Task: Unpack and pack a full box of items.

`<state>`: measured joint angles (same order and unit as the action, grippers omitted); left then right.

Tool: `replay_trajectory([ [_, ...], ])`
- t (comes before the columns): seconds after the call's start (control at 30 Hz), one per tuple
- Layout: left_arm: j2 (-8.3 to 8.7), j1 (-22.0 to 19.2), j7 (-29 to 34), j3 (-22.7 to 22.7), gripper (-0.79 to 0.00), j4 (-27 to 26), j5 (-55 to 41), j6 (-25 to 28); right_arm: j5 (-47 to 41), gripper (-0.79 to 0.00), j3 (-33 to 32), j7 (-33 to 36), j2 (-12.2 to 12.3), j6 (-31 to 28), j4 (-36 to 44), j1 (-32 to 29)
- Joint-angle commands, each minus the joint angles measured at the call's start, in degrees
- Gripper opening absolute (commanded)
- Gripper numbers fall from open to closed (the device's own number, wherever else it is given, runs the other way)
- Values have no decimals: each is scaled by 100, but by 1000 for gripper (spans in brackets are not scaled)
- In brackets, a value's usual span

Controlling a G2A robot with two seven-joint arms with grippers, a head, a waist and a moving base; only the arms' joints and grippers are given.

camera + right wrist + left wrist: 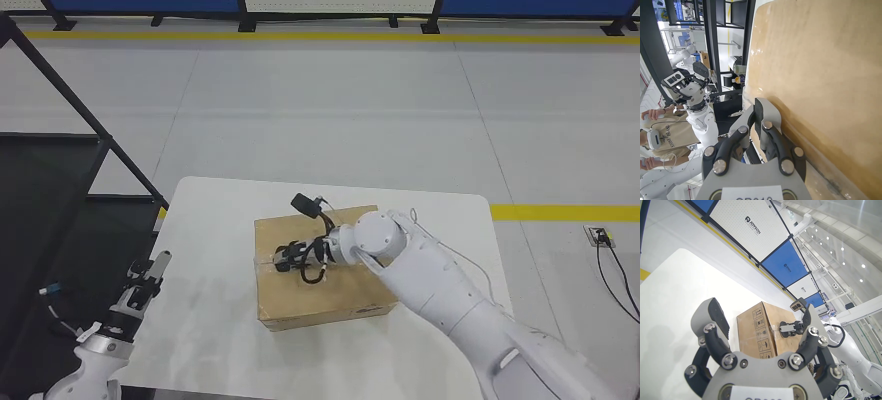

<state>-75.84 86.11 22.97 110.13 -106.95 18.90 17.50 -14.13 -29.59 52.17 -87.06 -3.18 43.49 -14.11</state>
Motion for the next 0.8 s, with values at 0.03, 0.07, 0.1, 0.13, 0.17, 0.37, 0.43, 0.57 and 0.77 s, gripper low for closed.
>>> replay_trajectory([
  [0.03, 21, -32, 21, -24, 0, 28, 1, -12, 136, -770, 73, -90, -88, 81, -18, 13],
  [0.07, 27, -45, 25, -32, 0, 42, -1, -16, 164, -776, 91, -94, -116, 101, -27, 16],
  [0.1, 34, -58, 31, -42, 0, 58, 3, -16, 181, -782, 101, -97, -143, 112, -38, 22],
  [0.13, 41, -72, 35, -50, 0, 74, 1, -18, 196, -785, 108, -94, -168, 126, -54, 30],
  [0.17, 47, -84, 40, -60, 0, 90, -1, -20, 206, -785, 112, -93, -194, 138, -68, 39],
  [0.37, 86, -141, 50, -91, 0, 165, -31, -25, 345, -785, 152, -200, -344, 153, -131, 83],
  [0.43, 99, -159, 54, -88, 0, 208, -52, -15, 385, -785, 164, -205, -392, 147, -134, 91],
  [0.57, 126, -196, 54, -80, 0, 291, -102, -25, 469, -785, 196, -156, -483, 145, -156, 106],
  [0.77, 162, -241, 54, -99, 0, 371, -139, -40, 575, -785, 194, -50, -593, 108, -264, 158],
])
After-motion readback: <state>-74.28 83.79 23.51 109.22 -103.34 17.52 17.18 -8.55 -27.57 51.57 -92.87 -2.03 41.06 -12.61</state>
